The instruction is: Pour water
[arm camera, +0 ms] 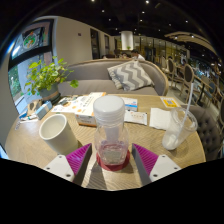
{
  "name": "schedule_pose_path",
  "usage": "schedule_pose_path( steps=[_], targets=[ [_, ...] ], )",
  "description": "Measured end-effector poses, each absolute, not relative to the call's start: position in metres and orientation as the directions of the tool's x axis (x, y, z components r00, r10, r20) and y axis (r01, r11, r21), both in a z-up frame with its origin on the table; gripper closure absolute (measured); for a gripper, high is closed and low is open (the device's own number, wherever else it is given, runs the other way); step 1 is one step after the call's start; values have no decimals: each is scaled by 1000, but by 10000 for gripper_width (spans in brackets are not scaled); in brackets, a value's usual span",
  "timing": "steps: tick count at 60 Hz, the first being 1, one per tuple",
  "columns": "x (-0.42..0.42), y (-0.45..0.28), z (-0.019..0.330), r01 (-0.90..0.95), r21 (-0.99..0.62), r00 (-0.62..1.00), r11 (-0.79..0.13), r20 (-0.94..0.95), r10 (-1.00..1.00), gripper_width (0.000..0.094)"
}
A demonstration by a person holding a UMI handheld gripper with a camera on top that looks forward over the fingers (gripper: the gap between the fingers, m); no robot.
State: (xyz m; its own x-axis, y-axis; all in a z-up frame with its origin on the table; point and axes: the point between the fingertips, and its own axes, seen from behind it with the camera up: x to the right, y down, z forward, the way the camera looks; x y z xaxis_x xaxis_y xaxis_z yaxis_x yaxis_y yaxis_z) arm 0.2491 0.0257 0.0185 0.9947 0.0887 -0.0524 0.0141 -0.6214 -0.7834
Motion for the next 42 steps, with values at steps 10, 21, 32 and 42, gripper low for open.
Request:
schedule_pose_path(
  steps=[10,21,32,42],
  targets=[
    [254,-27,60,16,-756,999,-655,-18,44,84],
    [236,-90,120,13,-730,999,-684,-13,33,85],
    [215,-122,167,27,-747,999,-665,7,33,85],
    [200,-131,180,13,-749,1000,-663,5,15,84]
  ],
)
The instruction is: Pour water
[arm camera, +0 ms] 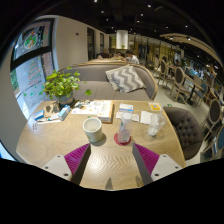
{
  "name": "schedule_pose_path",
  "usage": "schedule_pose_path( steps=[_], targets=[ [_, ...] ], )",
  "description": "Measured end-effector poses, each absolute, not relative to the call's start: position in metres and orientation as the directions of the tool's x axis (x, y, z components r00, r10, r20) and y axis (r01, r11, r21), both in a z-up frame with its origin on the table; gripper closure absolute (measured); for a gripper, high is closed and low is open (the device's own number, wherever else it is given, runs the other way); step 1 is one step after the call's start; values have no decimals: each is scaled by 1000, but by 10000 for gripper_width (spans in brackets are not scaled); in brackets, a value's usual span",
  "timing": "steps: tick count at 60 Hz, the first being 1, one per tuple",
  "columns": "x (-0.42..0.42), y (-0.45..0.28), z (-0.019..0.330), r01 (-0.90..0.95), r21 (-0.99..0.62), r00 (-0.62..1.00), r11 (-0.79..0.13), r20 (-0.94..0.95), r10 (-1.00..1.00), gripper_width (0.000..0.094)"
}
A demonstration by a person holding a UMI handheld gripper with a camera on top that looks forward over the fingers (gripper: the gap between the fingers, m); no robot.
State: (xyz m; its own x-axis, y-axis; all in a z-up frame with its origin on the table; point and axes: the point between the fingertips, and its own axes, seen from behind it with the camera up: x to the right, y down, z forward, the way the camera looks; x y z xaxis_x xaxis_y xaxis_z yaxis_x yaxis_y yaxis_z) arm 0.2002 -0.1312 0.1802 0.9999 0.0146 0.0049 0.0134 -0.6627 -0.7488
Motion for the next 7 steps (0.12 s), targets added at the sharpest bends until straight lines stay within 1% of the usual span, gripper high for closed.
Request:
schedule_pose_path(
  steps=[7],
  targets=[
    [195,-132,185,18,-751,1000,-660,13,13,85]
  ],
)
